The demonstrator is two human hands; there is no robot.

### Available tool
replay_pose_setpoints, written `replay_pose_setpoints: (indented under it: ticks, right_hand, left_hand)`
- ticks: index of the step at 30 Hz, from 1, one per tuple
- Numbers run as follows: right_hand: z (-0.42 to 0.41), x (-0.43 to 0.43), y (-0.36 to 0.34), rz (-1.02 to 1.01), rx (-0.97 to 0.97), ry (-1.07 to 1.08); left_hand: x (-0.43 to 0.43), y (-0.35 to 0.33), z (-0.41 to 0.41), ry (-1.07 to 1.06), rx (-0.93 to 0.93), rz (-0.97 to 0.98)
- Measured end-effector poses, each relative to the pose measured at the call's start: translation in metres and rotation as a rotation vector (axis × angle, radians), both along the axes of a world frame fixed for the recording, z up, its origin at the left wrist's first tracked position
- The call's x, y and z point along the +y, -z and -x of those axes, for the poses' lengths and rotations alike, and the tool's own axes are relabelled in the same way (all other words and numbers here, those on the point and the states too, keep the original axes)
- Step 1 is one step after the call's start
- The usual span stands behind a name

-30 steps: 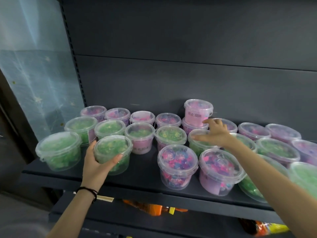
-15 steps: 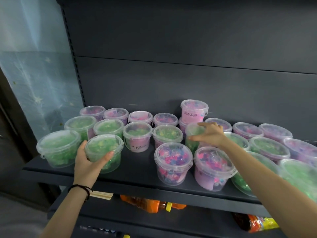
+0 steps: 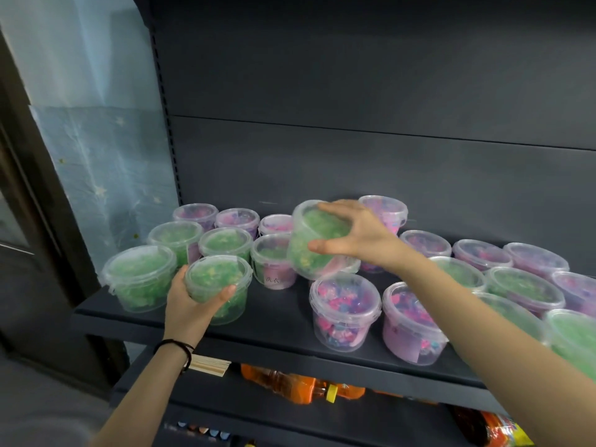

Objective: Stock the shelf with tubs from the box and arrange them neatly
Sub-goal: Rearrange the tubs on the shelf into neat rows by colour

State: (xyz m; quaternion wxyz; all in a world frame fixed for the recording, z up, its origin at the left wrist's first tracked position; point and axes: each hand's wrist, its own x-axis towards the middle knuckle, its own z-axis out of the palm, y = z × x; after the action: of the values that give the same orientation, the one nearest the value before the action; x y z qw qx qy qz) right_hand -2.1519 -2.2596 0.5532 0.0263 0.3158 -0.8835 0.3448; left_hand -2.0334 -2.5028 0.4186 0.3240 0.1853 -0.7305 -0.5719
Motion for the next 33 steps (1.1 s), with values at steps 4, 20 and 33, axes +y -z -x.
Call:
replay_pose_setpoints:
  ticks: [4,20,33]
  right_hand:
    - [-0.023,-0.039,0.021,-0.096,-0.069,-0.120]
    - [-0.034,-0.077,0.076,-0.383,0.030,-0.130]
    - [-0.011,0.001,0.051,-0.297,-0.047,-0.067]
  left_hand:
    - [-0.007,0.000,-0.003,0.020,-0.023,0.010]
    - [-0.044,0.009,-0.020,0.113,-0.172,0.143]
    - [-0.024,-0.012,-0.023,0.041,-0.007,0.760]
